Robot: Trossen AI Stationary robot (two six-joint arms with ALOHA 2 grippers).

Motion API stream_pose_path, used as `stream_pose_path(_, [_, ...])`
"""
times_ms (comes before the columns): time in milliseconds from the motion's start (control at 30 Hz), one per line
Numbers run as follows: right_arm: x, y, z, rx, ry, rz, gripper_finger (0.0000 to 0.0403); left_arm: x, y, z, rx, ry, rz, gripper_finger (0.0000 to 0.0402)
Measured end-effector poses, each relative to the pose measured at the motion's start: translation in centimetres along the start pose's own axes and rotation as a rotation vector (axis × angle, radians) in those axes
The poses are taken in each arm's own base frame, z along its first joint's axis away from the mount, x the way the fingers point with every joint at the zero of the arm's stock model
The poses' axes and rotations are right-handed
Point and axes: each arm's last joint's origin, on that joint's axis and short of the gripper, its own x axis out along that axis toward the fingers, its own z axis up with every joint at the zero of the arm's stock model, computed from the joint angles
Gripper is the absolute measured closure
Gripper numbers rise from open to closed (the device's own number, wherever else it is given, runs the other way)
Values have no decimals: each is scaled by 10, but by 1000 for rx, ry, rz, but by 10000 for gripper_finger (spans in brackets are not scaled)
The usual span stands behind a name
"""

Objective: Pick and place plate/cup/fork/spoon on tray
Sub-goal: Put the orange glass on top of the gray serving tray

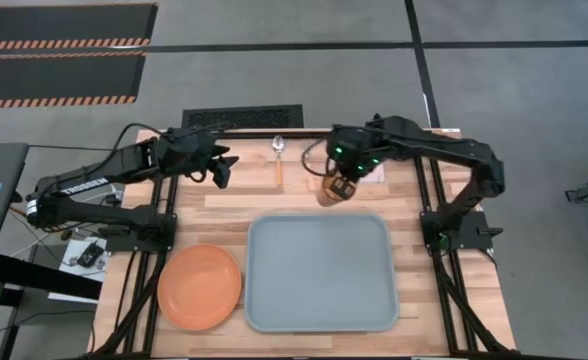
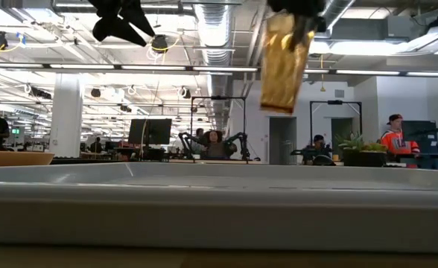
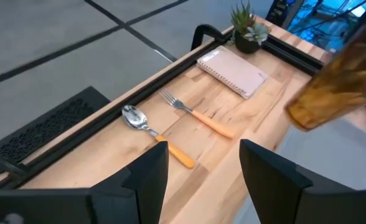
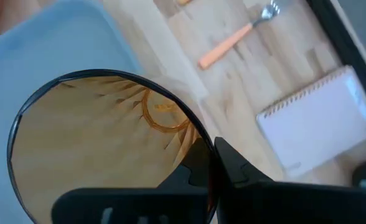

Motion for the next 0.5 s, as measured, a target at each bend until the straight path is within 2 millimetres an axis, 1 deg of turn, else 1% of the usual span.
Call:
stream_pose_path(100, [-6, -1, -23, 32, 15, 5, 393, 0, 0, 1, -9, -5, -2, 217])
stream_pose_path(200, [-6, -8, -54, 76, 48, -4, 396, 0, 0, 1, -14, -7, -3, 217])
stream_pose_path(333, [9, -25, -86, 186, 134, -19, 394, 0, 0, 1, -12, -6, -1, 217])
stream_pose_path(433, [22, -33, -102, 242, 168, -33, 390, 0, 0, 1, -14, -7, -1, 217])
stream_pose_path(500, [31, -35, -109, 258, 188, -39, 391, 0, 0, 1, -14, -7, -1, 217])
